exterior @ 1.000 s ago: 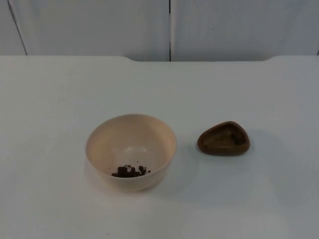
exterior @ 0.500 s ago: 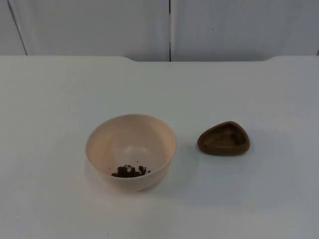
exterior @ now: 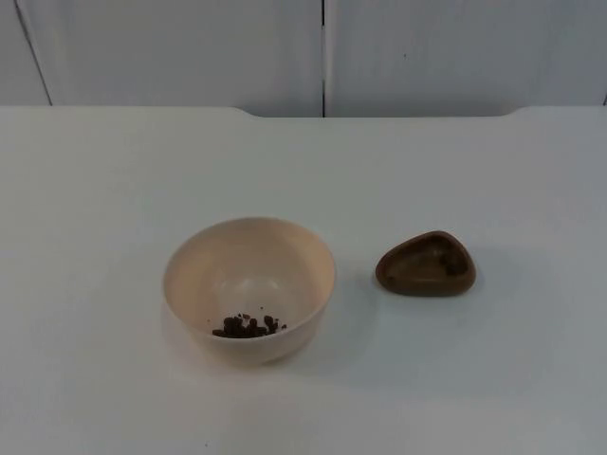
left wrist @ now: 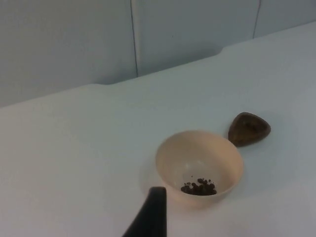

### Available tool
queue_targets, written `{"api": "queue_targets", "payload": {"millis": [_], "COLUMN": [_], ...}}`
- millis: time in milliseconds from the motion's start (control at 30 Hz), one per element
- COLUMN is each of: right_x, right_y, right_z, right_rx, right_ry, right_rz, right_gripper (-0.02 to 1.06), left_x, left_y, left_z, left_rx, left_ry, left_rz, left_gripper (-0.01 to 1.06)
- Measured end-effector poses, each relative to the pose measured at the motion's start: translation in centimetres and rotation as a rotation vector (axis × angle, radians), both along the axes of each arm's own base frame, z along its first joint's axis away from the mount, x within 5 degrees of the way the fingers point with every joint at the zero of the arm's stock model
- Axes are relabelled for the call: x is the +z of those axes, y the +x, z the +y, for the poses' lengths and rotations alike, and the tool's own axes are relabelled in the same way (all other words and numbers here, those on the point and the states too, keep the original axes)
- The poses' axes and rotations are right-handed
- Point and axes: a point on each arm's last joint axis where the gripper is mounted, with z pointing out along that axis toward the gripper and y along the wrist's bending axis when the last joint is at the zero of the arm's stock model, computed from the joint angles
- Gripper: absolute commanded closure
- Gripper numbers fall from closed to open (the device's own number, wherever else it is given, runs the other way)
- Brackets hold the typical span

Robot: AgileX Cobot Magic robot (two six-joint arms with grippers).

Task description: Pick up the bowl with the left hand and pour the coffee beans from the cup into the bowl with the right hand.

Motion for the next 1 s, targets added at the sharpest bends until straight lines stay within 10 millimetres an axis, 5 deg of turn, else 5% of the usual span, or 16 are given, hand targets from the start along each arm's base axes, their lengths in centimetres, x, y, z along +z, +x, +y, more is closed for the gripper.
{"api": "queue_targets", "payload": {"millis": [567, 1000], "right_x": [0.0, -1.3], "right_y": [0.0, 0.2], "right_z": [0.0, -0.5], "right_rx": [-0.004, -0.037], "right_ry": [-0.003, -0.096], "right_rz": [-0.005, 0.069], "right_gripper": [0.26, 0.26], "left_x": [-4.1, -4.4], "left_y": [0.0, 0.2], "left_z": [1.1, 1.3], "left_rx": [0.131, 0.161], "left_ry": [0.042, 0.044], "left_rz": [0.125, 0.138], "left_gripper": [0.17, 0.17]}}
